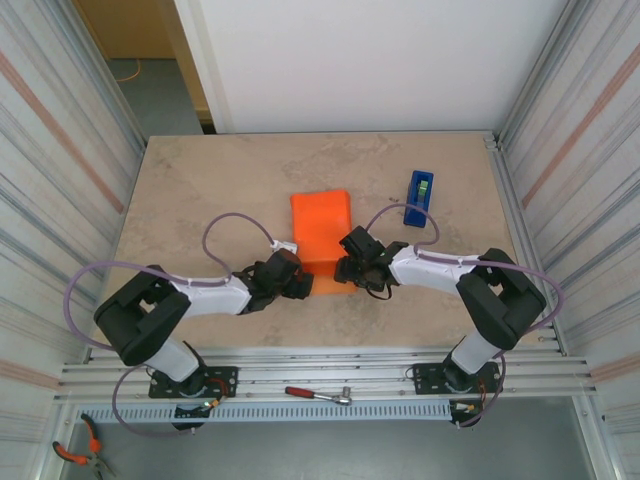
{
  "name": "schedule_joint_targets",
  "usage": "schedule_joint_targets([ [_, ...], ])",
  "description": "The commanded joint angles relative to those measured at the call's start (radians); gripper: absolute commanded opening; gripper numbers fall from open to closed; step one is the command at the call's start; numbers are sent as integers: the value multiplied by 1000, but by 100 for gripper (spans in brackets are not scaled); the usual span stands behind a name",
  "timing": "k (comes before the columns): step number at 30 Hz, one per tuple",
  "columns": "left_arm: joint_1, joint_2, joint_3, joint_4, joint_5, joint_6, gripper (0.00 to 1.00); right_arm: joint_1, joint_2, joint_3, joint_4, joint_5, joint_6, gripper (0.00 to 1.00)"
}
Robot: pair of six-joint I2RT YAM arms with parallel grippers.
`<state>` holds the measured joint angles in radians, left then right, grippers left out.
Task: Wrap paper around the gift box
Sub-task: Fold the third fold of the wrapping paper on the gift box.
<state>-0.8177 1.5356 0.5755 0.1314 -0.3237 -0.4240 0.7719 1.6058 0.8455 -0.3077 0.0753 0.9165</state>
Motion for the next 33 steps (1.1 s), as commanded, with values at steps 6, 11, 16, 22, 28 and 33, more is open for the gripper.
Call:
schedule_joint_targets([
  [6,-12,24,30,-8,-46,-8,99,6,11,54,-8,-19,1,52],
  [11,-17,30,38,-14,-52,-4,99,6,52,77,-11,-37,-2,45],
  [16,-26,26,42,-19,-55,5,99,6,84,90,-25,-38,-2,31],
  [22,-27,-46,59,-70,-42,15,99,6,89,92,-39,-31,-2,14],
  [28,-26,-179,66,-147,2,-27,99,7,89,92,-45,-30,-2,2],
  [33,17,-253,25,-131,118,-118,98,6,89,91,-49,-31,-5,2],
])
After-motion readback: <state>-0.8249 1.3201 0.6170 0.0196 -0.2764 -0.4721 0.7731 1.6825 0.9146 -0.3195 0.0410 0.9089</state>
